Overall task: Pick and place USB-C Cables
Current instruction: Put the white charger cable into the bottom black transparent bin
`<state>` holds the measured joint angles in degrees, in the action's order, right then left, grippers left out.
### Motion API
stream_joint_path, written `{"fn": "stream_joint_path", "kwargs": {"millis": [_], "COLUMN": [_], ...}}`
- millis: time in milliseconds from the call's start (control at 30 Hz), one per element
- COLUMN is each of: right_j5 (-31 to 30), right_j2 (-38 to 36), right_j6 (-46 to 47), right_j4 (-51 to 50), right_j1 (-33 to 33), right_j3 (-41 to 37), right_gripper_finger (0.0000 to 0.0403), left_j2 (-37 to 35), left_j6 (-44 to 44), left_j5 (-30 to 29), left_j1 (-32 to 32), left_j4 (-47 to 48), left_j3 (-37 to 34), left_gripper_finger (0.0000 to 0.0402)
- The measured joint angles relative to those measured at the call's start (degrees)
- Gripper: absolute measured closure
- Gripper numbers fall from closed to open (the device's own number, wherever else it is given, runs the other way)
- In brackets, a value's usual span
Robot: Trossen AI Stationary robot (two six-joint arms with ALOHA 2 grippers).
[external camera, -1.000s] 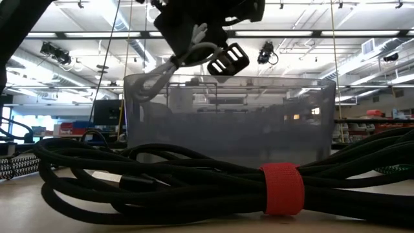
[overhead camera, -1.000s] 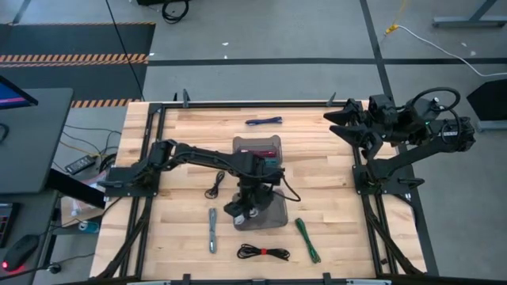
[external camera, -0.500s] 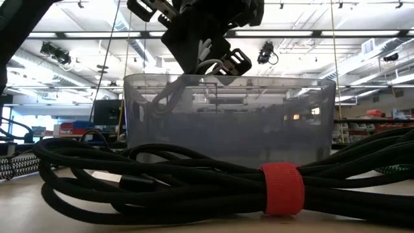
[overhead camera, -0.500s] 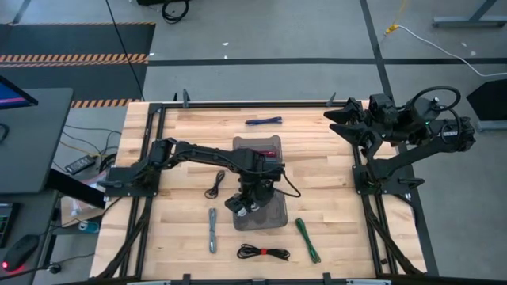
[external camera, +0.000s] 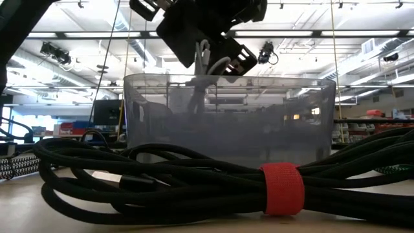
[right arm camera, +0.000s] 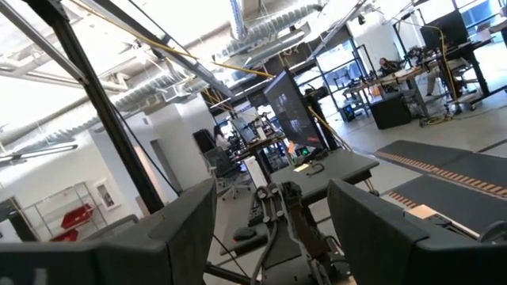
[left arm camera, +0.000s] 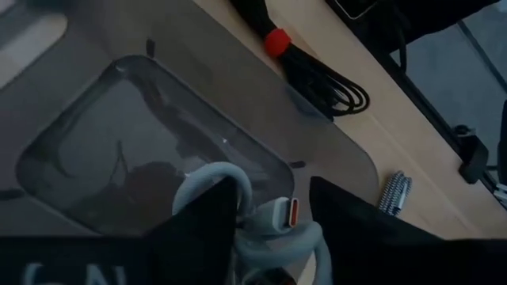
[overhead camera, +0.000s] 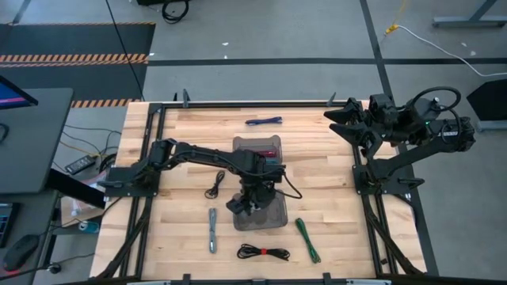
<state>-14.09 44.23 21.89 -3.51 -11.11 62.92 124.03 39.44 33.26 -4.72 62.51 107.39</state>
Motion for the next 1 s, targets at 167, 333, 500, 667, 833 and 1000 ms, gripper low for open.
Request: {"fn": "stream_joint_path", "kwargs": {"millis": [167, 333, 500, 667, 833, 1000], "right_j5": [0.0, 0.0, 0.0, 0.0, 0.1, 0.3], "right_j2": [0.0, 0.0, 0.0, 0.0, 0.0, 0.0], "right_j6": [-0.1, -0.5, -0.5, -0.5, -0.5, -0.5], "right_j4": [0.0, 0.0, -0.2, -0.4, -0.4, -0.4], "right_j1": [0.0, 0.0, 0.0, 0.0, 0.0, 0.0], "right_j3": [0.0, 0.0, 0.0, 0.0, 0.0, 0.0], "right_gripper_finger": [0.0155, 0.0155, 0.0155, 0.0155, 0.0155, 0.0155], "left_j2": [0.0, 0.0, 0.0, 0.0, 0.0, 0.0], "left_j6": [-2.1, -4.4, -6.0, -8.7, -8.9, -9.6], "left_j5": [0.0, 0.0, 0.0, 0.0, -2.3, -4.3], "left_j1": [0.0, 0.0, 0.0, 0.1, 0.1, 0.0], "left_j4": [-2.9, -4.7, -6.0, -6.4, -6.4, -7.2], "left_j3": [0.0, 0.0, 0.0, 0.0, 0.0, 0.0], "left_gripper_finger": [0.0229, 0.0228, 0.0228, 0.0225, 0.0197, 0.0158]}}
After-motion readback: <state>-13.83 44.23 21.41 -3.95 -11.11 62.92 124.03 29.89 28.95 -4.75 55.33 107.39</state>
